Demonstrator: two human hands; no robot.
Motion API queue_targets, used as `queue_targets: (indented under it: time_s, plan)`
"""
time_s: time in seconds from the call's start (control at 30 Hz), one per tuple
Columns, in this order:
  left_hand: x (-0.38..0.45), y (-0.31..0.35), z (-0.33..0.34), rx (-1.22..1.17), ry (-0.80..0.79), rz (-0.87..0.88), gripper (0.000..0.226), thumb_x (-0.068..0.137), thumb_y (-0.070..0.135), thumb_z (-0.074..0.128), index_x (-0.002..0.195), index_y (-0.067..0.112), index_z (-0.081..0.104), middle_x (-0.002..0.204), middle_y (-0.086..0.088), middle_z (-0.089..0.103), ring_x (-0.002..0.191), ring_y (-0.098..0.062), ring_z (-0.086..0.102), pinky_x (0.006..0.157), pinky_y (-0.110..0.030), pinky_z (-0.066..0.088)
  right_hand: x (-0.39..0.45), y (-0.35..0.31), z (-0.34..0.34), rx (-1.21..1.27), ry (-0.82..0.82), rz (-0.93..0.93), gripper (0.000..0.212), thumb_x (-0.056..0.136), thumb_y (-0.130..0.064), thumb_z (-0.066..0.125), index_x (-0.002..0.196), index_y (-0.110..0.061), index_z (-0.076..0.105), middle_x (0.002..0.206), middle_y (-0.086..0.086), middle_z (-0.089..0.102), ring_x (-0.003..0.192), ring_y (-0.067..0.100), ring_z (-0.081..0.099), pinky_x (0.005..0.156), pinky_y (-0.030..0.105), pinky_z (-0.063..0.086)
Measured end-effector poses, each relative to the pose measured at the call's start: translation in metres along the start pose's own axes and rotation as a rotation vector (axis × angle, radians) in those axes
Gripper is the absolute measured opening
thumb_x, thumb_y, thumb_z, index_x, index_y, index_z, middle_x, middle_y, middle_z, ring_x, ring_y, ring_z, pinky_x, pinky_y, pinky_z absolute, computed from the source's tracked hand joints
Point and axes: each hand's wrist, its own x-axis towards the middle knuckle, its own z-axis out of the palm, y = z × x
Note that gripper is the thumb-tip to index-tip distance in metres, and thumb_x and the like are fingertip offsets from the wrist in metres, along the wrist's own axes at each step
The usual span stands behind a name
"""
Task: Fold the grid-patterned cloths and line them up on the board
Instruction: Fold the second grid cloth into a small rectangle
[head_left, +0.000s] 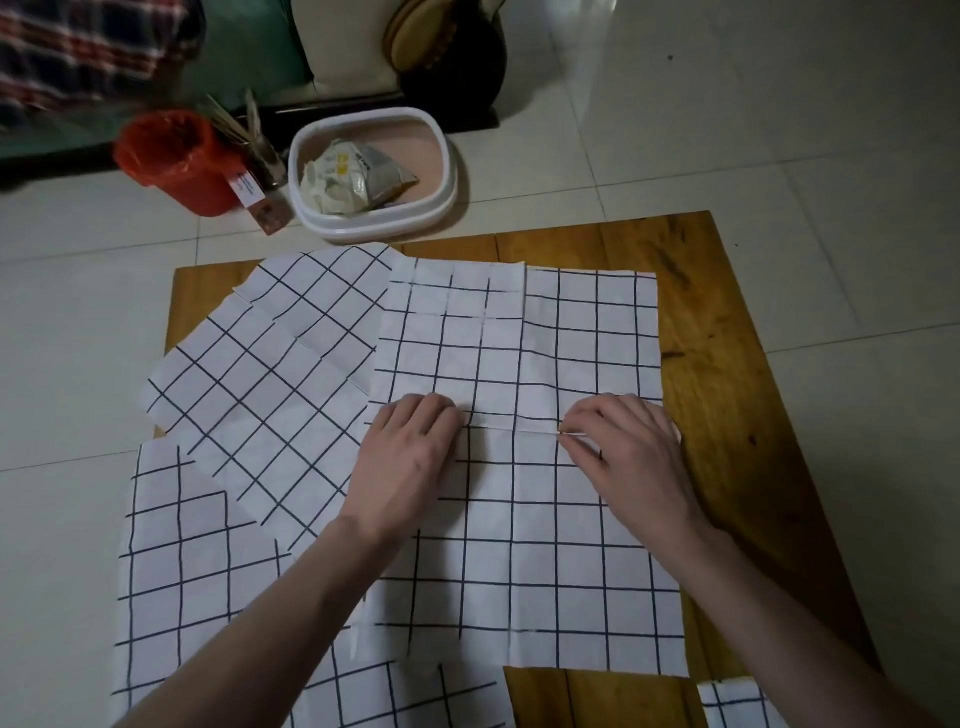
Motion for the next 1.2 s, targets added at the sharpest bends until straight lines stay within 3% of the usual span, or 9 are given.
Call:
queue_targets:
  time_s: [0.2, 0.37, 0.53, 0.63, 0.77, 0.9, 1.03, 1.13, 1.2]
  plan:
    - [0.008, -0.014, -0.025, 0.016, -0.005, 0.065, 0.011, 0.102, 0.015, 0.060, 0.113, 0.013, 0.064, 0.100, -0.003, 0.060, 0.087, -0.029, 0.056, 0.078, -0.040, 0.046, 0.005, 0.006, -0.033, -0.003, -0.027, -0.136, 0.005, 0.097, -0.018, 0.072, 0.101, -0.019, 0.073, 0.101, -0.006, 0.068, 0.092, 0.016, 0.063, 0.081, 0.035, 0.047]
    - [0.025, -0.031, -0.058, 0.042, 0.014, 0.079, 0.024, 0.106, 0.025, 0.048, 0.106, 0.014, 0.070, 0.091, -0.002, 0.063, 0.078, -0.026, 0.057, 0.070, -0.042, 0.050, 0.029, 0.015, -0.065, -0.028, -0.019, -0.181, 0.009, 0.101, -0.021, 0.063, 0.103, -0.018, 0.072, 0.103, -0.004, 0.067, 0.094, 0.014, 0.063, 0.082, 0.033, 0.047]
    - [0.054, -0.036, -0.102, 0.037, 0.094, 0.129, 0.025, 0.103, 0.027, 0.056, 0.110, 0.014, 0.077, 0.098, -0.002, 0.072, 0.084, -0.023, 0.064, 0.072, -0.038, 0.052, 0.066, 0.017, -0.098, -0.118, -0.019, -0.264, 0.008, 0.094, -0.012, 0.072, 0.102, -0.013, 0.069, 0.100, 0.002, 0.066, 0.088, 0.018, 0.063, 0.079, 0.027, 0.040]
    - [0.069, -0.038, -0.128, 0.024, 0.169, 0.130, 0.028, 0.105, 0.027, 0.056, 0.115, 0.013, 0.078, 0.108, -0.003, 0.078, 0.095, -0.022, 0.071, 0.079, -0.037, 0.057, 0.091, 0.018, -0.120, -0.176, 0.035, -0.273, 0.011, 0.095, -0.010, 0.067, 0.106, -0.009, 0.069, 0.097, 0.006, 0.066, 0.081, 0.023, 0.063, 0.072, 0.034, 0.046]
    - [0.081, -0.033, -0.160, -0.006, 0.311, 0.145, 0.023, 0.105, 0.021, 0.064, 0.120, 0.011, 0.078, 0.120, -0.003, 0.077, 0.115, -0.020, 0.072, 0.092, -0.041, 0.060, 0.109, 0.008, -0.152, -0.217, 0.148, -0.252, 0.019, 0.093, -0.004, 0.066, 0.112, -0.003, 0.069, 0.100, 0.012, 0.068, 0.086, 0.029, 0.065, 0.075, 0.038, 0.047]
    - [0.077, -0.021, -0.180, -0.003, 0.386, 0.211, 0.023, 0.103, 0.013, 0.068, 0.125, 0.010, 0.076, 0.128, -0.002, 0.074, 0.123, -0.017, 0.069, 0.094, -0.042, 0.060, 0.096, -0.003, -0.174, -0.291, 0.238, -0.254, 0.021, 0.101, -0.004, 0.062, 0.119, -0.003, 0.070, 0.104, 0.012, 0.069, 0.093, 0.027, 0.064, 0.083, 0.031, 0.041]
    - [0.050, -0.018, -0.171, -0.004, 0.355, 0.253, 0.030, 0.101, 0.005, 0.066, 0.130, 0.009, 0.073, 0.134, -0.003, 0.071, 0.126, -0.018, 0.068, 0.096, -0.041, 0.060, 0.059, -0.004, -0.168, -0.329, 0.221, -0.298, 0.024, 0.100, -0.018, 0.057, 0.110, -0.004, 0.074, 0.103, 0.013, 0.072, 0.092, 0.028, 0.068, 0.081, 0.038, 0.048]
    - [0.021, -0.023, -0.146, -0.007, 0.273, 0.248, 0.049, 0.092, -0.009, 0.071, 0.137, 0.011, 0.069, 0.141, -0.002, 0.067, 0.131, -0.016, 0.064, 0.100, -0.042, 0.059, 0.028, 0.005, -0.145, -0.335, 0.187, -0.318, 0.025, 0.098, -0.020, 0.060, 0.107, -0.005, 0.077, 0.100, 0.012, 0.075, 0.090, 0.027, 0.070, 0.085, 0.033, 0.047]
    - [0.001, -0.026, -0.126, 0.001, 0.213, 0.262, 0.059, 0.088, -0.017, 0.061, 0.140, 0.010, 0.066, 0.145, -0.004, 0.064, 0.133, -0.017, 0.062, 0.105, -0.041, 0.057, 0.008, 0.012, -0.125, -0.326, 0.147, -0.302, 0.024, 0.097, -0.019, 0.061, 0.108, -0.006, 0.078, 0.101, 0.010, 0.075, 0.091, 0.025, 0.070, 0.089, 0.030, 0.044]
